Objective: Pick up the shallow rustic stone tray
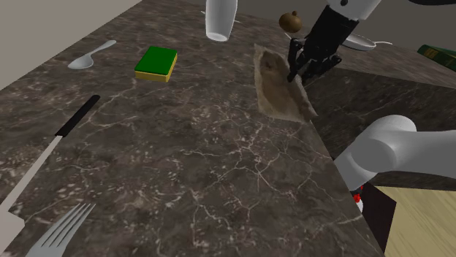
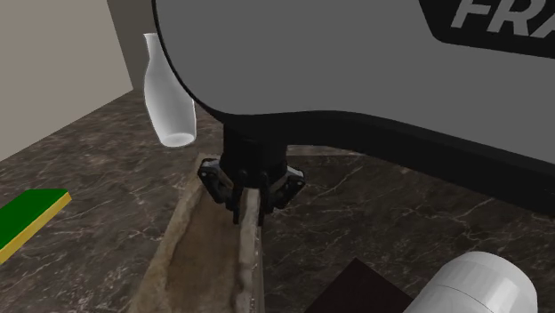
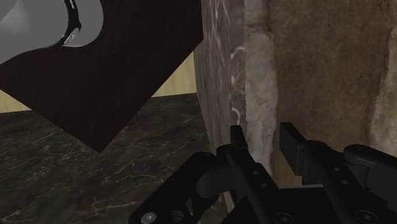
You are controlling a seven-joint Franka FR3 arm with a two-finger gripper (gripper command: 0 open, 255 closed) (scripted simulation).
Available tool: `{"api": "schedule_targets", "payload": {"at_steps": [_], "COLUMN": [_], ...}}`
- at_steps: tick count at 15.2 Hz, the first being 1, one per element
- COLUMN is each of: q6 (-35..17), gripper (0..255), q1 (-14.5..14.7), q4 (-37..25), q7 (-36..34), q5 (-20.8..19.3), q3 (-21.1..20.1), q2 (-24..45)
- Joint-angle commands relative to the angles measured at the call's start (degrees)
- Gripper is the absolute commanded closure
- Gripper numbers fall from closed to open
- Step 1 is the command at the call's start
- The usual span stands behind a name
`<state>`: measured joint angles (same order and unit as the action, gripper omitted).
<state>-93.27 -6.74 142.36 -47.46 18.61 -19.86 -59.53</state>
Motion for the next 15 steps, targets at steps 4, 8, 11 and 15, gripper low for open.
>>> {"api": "schedule_targets", "payload": {"at_steps": [4, 8, 11, 15], "q6": [2.9, 5.2, 7.0, 8.3], "gripper": [255, 255, 255, 255], "q1": [-0.5, -0.9, -1.2, -1.4], "q4": [-4.2, -8.0, -10.9, -13.0], "q7": [-0.2, -0.5, -0.7, -0.8], "q5": [-0.9, -1.6, -2.0, -2.4], "q3": [0.8, 1.4, 1.8, 2.1], "q2": [1.5, 2.9, 4.0, 4.8]}}
